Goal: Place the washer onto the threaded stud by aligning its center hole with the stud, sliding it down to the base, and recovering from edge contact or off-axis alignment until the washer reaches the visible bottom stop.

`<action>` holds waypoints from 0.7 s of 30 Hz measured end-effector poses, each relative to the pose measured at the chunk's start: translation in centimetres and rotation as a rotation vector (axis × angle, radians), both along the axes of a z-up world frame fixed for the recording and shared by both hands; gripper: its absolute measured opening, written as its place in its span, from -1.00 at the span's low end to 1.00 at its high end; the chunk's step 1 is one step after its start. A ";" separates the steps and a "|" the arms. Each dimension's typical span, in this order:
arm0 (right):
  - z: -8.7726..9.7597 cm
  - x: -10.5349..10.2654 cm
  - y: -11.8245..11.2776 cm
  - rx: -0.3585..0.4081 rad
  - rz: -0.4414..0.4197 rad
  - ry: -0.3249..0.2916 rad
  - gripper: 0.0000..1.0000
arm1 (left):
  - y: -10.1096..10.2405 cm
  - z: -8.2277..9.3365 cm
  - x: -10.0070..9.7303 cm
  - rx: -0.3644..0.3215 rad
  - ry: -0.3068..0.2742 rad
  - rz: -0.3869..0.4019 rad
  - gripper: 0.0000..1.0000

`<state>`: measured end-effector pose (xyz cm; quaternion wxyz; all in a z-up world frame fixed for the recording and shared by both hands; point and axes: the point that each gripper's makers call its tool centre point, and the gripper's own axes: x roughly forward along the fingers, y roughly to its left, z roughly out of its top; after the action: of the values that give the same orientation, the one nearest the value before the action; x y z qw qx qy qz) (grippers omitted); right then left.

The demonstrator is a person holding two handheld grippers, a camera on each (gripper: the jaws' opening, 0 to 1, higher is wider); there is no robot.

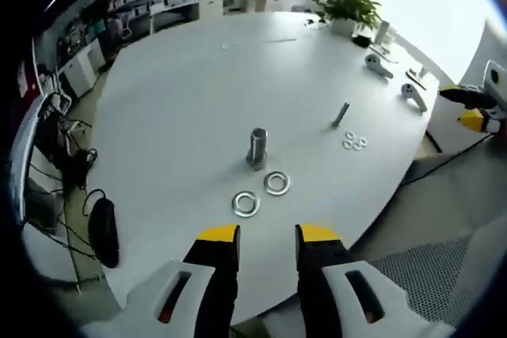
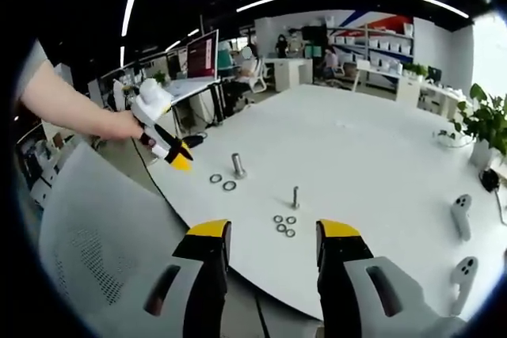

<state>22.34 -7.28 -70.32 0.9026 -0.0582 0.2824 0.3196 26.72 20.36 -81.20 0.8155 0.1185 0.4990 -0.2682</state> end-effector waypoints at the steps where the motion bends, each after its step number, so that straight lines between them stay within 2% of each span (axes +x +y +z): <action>1: 0.0 0.0 0.0 -0.001 -0.001 0.000 -0.10 | 0.0 -0.8 -0.1 0.008 0.026 0.002 -0.48; 3: -0.1 0.1 -0.2 -0.004 -0.008 0.002 -0.10 | 0.7 -2.1 0.1 0.042 0.050 0.012 -0.47; 7: -0.2 0.0 -0.2 -0.009 -0.006 0.011 -0.10 | 0.8 -3.2 0.6 0.043 0.076 0.027 -0.47; 14: -0.1 0.1 -0.5 -0.004 -0.025 0.009 -0.10 | 0.5 -4.3 1.3 0.099 0.107 -0.014 -0.46; 21: -0.2 0.1 -0.3 -0.003 -0.019 0.012 -0.11 | 0.3 -5.1 2.3 0.121 0.127 -0.028 -0.44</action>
<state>22.46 -7.61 -70.50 0.9037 -0.0551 0.2888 0.3111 28.97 20.62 -86.27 0.7696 0.1573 0.5635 -0.2558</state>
